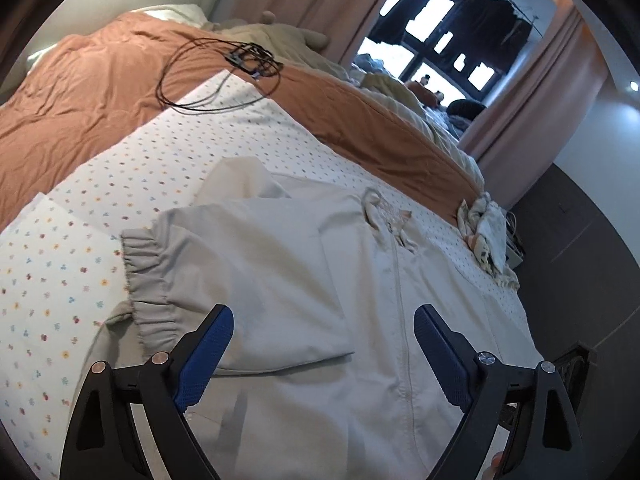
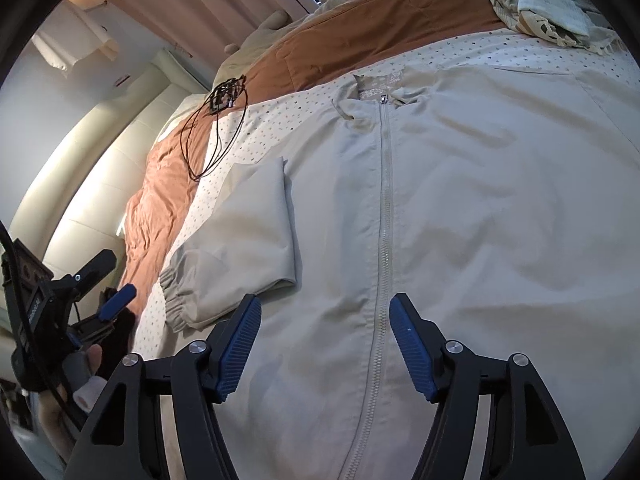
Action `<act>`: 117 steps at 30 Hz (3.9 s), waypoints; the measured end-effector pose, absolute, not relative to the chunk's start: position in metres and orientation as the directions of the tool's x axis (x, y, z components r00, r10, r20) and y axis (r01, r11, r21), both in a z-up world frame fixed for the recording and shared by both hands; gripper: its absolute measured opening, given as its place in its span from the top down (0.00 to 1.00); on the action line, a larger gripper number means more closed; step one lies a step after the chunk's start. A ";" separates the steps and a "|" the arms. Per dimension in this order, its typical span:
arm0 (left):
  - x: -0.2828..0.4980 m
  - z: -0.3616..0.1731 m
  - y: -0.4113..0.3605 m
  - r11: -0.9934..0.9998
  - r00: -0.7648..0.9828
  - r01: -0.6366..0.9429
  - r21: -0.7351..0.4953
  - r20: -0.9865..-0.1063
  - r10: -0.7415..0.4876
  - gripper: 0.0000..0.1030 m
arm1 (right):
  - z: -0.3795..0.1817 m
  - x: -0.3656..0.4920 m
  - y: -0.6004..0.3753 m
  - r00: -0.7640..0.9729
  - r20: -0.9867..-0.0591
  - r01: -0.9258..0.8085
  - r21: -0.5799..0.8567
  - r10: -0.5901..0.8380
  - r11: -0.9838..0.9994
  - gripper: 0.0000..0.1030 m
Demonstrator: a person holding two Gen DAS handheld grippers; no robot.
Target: Fold large clothes
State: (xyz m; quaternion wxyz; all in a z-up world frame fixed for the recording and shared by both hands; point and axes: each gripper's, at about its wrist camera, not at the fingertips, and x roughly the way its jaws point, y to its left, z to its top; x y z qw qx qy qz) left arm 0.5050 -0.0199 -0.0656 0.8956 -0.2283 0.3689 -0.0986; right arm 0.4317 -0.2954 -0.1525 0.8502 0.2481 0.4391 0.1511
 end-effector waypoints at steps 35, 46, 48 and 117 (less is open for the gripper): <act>0.454 -0.081 0.212 0.733 0.772 -0.366 -0.573 -0.627 -0.105 0.19 | -0.167 0.484 0.000 0.328 -0.804 -0.450 0.328 0.496 0.830 0.35; 0.455 -0.076 0.210 0.716 0.799 -0.311 -0.625 -0.580 -0.159 0.19 | -0.170 0.500 -0.016 0.301 -0.805 -0.395 0.383 0.511 0.835 0.85; 0.456 -0.076 0.208 0.712 0.803 -0.298 -0.636 -0.570 -0.174 0.19 | -0.150 0.495 -0.028 0.335 -0.792 -0.392 0.375 0.510 0.840 0.90; 0.548 -0.176 0.059 0.977 0.475 -0.210 -0.030 -0.877 0.075 0.66 | -0.213 0.487 -0.394 0.528 -0.834 0.251 0.336 0.162 0.908 0.65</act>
